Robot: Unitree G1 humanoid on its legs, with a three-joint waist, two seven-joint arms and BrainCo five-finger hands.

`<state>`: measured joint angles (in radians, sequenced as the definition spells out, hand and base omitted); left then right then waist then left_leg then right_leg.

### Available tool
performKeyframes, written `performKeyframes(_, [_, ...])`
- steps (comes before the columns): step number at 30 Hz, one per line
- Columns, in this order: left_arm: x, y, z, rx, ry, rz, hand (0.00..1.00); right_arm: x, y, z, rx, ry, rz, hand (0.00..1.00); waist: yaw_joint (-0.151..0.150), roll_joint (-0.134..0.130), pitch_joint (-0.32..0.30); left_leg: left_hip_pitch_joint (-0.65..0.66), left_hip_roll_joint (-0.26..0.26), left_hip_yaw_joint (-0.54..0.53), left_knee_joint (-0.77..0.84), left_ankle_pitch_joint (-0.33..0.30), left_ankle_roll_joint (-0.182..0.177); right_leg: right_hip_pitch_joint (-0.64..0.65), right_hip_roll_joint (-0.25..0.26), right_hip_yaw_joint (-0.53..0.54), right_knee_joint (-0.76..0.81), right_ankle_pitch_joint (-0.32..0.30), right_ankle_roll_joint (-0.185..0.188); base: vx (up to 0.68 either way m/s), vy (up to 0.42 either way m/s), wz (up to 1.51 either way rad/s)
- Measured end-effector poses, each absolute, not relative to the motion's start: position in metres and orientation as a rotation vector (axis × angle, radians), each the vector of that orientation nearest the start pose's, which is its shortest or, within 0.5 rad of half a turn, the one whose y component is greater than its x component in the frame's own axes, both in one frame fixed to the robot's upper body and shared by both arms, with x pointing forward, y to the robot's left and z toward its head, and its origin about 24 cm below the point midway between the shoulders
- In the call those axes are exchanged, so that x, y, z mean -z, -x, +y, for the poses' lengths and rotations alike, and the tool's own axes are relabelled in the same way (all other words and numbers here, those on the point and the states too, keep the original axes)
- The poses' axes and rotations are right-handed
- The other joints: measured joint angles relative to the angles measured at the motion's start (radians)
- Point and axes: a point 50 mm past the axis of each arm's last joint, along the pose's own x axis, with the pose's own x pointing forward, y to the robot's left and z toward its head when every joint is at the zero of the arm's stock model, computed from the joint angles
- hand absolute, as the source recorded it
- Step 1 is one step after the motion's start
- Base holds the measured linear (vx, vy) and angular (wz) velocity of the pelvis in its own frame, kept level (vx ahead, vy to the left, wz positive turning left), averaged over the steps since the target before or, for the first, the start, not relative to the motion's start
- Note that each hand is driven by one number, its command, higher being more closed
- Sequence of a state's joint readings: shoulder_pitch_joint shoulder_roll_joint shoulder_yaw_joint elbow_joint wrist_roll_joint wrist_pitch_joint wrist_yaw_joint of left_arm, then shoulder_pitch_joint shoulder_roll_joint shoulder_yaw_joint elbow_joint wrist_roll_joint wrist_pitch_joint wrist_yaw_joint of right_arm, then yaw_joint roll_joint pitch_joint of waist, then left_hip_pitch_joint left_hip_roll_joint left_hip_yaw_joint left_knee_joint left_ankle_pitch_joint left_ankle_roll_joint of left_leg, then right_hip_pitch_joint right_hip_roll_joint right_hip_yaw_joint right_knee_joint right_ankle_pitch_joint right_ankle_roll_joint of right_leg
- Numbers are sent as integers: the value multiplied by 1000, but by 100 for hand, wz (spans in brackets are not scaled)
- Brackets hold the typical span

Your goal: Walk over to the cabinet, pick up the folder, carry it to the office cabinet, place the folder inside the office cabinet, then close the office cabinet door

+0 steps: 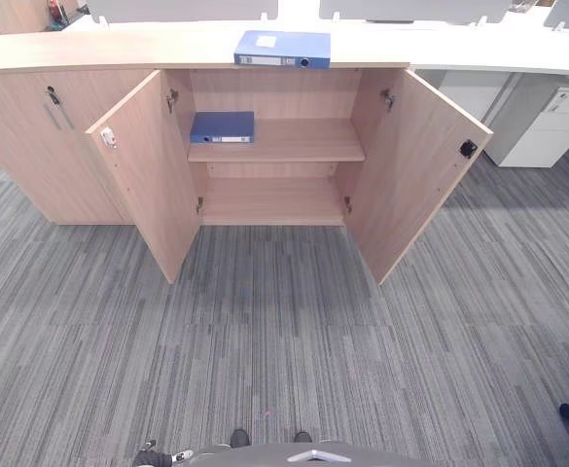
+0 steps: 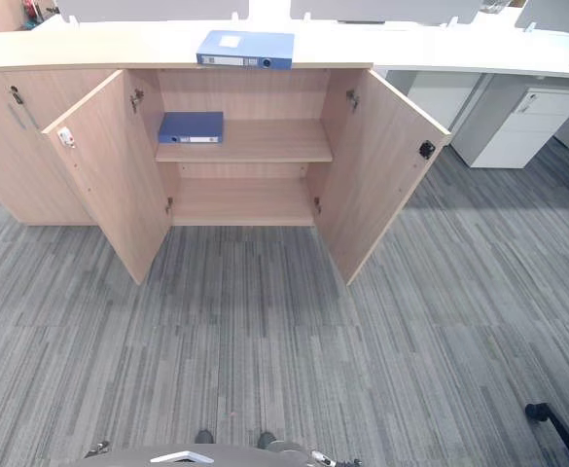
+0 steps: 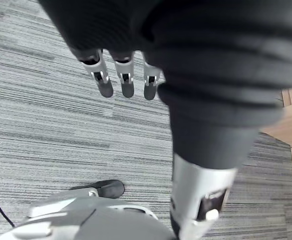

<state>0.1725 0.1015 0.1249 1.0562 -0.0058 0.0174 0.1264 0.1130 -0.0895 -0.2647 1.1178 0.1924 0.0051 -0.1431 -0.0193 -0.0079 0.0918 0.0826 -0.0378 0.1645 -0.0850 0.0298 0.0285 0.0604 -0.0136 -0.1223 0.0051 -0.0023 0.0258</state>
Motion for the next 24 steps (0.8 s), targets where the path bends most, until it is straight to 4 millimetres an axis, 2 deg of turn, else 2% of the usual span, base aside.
performKeyframes(9, [166, -64, 211, -299, -96, 1209, 0, 162, -89, -221, 556, -182, 1126, 0, -7, 8, 42, 29, -4, 3, -1, -1, -3, 45, -1, -5, -32, 1, 6, 32, -2, 1])
performKeyframes(24, [166, -65, 212, -287, -104, 1201, 0, 162, -89, -220, 553, -183, 1126, 0, -6, 1, 47, 23, -3, 50, -2, -17, -4, 40, -1, 21, -80, 23, 21, -41, 3, -8])
